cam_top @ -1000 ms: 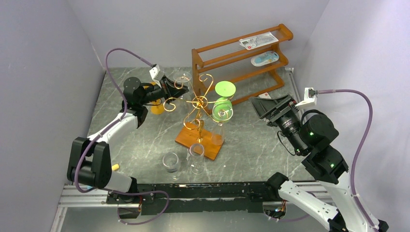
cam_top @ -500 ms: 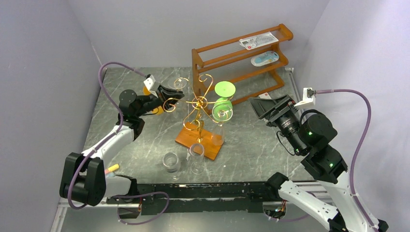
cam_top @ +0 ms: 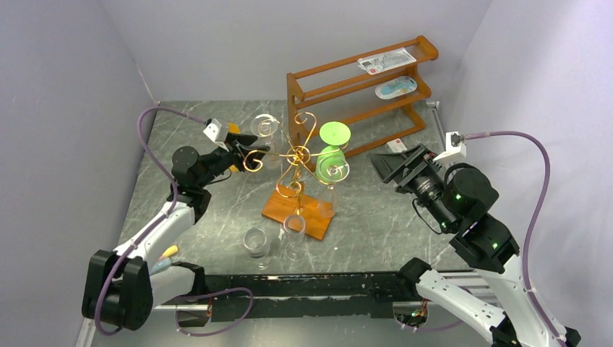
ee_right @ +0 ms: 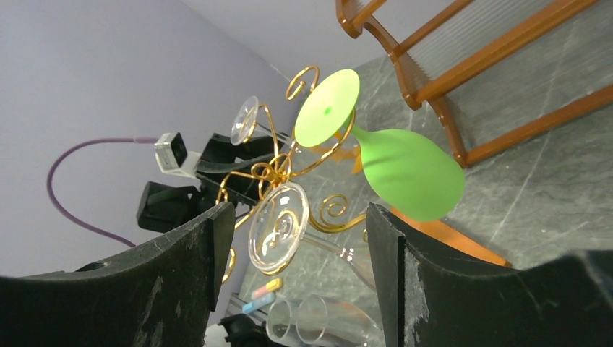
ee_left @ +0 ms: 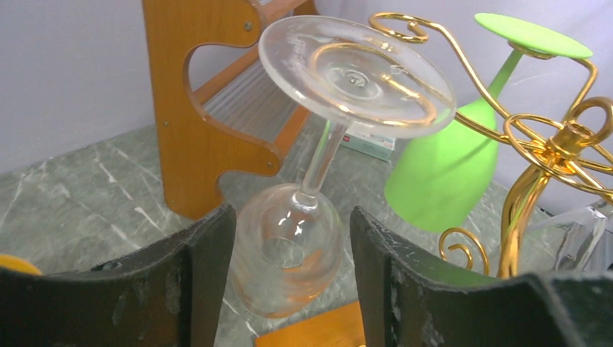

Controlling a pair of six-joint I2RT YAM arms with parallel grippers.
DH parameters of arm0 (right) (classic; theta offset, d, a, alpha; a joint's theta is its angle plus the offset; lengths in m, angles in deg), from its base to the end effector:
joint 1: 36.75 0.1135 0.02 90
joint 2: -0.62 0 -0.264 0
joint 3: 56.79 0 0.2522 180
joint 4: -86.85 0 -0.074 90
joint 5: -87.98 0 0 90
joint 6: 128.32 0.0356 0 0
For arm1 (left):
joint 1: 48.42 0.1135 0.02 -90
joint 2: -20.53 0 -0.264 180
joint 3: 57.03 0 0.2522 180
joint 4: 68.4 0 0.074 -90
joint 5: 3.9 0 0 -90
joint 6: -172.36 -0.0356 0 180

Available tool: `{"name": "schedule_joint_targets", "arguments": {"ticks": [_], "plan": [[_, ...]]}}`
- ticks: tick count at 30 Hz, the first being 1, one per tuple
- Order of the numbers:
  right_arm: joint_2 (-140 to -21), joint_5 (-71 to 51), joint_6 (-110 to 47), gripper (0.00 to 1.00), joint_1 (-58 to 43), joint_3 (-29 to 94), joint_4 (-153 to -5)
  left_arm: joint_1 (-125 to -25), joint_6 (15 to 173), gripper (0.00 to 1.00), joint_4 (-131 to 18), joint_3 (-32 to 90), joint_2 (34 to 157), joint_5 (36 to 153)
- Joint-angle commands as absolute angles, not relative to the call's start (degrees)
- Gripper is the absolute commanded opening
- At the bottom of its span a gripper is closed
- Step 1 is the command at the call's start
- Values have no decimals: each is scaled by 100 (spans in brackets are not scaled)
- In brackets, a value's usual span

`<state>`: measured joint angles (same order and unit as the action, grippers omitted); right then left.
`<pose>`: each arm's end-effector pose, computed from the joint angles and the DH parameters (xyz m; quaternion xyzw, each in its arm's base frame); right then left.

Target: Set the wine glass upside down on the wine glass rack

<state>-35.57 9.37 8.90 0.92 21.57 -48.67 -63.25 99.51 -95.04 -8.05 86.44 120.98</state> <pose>0.0856 0.0572 0.4343 0.1282 0.7094 0.4124 0.5569 0.2415 -0.0850 0.2985 0.2166 0.6196 -0.3866 0.6478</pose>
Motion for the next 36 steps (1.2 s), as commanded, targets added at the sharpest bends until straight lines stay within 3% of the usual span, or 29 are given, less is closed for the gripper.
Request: {"name": "schedule_joint_targets", "arguments": {"ticks": [1, 17, 30, 35, 36], "plan": [[-3578, 812, 524, 71, 105, 2364, -4658, -6344, 9997, 65, -9053, -935, 8241, 11554], [-4464, 157, -1010, 73, 105, 2907, -4483, -6340, 10056, 77, -4820, 105, 7133, 9576], [-4957, -1384, -2160, 74, 106, 3430, -4286, -6340, 10053, 76, -2943, 871, 6868, 8491], [-5338, -2054, -2780, 69, 111, 4105, -3699, -6345, 10046, 80, -2868, 1332, 6839, 8691], [-5376, -2151, -2908, 69, 115, 4194, -3638, -6345, 10048, 85, -2849, 1418, 6869, 8704]]}}
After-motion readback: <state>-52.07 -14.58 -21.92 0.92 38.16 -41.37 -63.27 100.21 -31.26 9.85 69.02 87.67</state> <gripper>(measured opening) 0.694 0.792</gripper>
